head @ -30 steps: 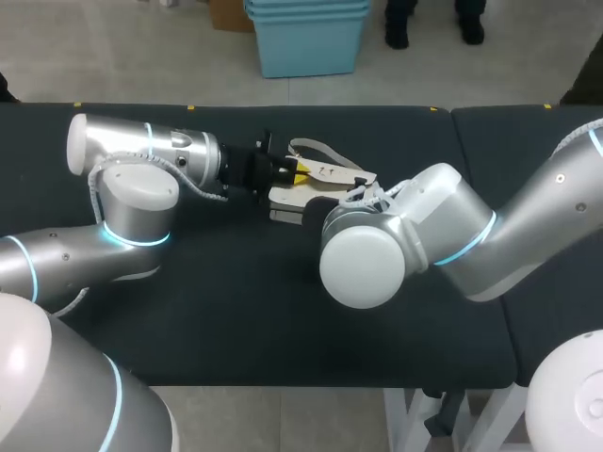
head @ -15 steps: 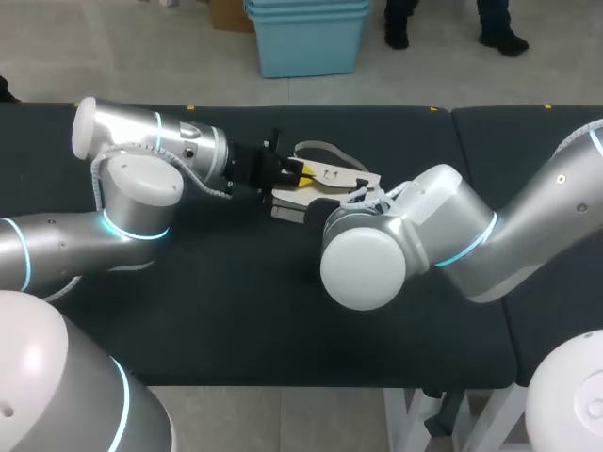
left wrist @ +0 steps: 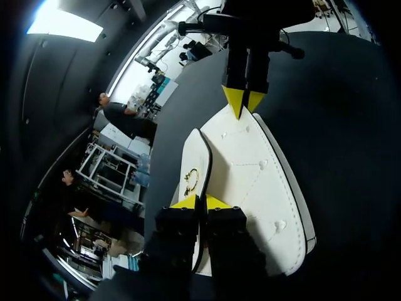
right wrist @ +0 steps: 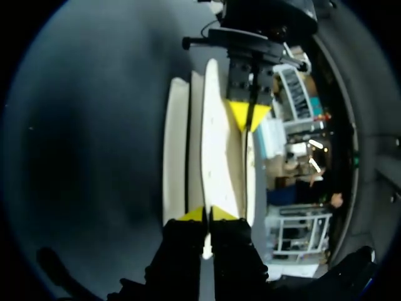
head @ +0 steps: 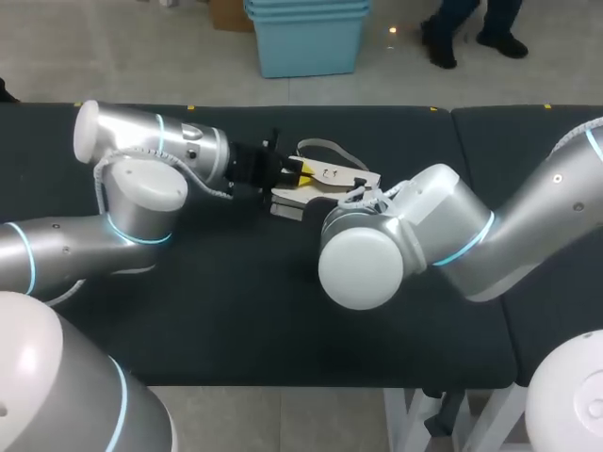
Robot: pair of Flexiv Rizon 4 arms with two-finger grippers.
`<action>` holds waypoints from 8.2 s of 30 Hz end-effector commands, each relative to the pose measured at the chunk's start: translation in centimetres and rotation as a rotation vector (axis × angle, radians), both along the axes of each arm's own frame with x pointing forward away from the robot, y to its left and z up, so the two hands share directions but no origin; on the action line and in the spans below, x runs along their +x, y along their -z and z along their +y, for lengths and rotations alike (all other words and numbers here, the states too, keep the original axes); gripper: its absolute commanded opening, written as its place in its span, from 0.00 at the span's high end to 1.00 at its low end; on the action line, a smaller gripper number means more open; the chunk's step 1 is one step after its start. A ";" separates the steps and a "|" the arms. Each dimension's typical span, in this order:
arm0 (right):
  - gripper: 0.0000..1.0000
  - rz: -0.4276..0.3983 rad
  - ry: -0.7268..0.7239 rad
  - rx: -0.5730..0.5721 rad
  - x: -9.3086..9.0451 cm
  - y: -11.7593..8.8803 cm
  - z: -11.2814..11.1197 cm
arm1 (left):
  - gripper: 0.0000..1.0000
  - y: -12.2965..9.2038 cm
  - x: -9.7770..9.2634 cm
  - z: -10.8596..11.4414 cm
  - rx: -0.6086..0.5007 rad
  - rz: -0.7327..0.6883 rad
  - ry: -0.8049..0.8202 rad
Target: Pick up the bag, open it, inspect its contents, close it, and place it on the opposite side
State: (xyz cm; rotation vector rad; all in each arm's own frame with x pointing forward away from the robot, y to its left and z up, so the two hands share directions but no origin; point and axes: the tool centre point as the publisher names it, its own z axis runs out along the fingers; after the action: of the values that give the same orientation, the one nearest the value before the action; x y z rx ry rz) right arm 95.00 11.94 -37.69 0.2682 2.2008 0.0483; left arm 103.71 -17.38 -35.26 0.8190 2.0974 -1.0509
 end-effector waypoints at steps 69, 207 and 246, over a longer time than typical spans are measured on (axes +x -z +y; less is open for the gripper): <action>0.00 0.592 0.116 0.294 1.6 -8.4 -3.2 | 0.00 -10.9 -2.4 2.9 0.039 0.891 -0.353; 1.00 1.279 1.262 1.593 5.0 1.3 -1.2 | 1.00 2.1 0.8 4.0 -0.294 2.331 -1.039; 0.00 1.209 1.227 1.637 4.0 -1.3 -2.3 | 0.00 -1.3 -0.7 5.0 -0.374 2.300 -0.993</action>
State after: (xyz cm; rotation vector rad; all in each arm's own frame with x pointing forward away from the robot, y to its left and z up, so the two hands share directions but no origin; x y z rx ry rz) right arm 99.91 9.80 -37.29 3.0323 1.9220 1.2525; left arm 104.27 -12.76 -35.25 -2.5892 2.5717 -1.6605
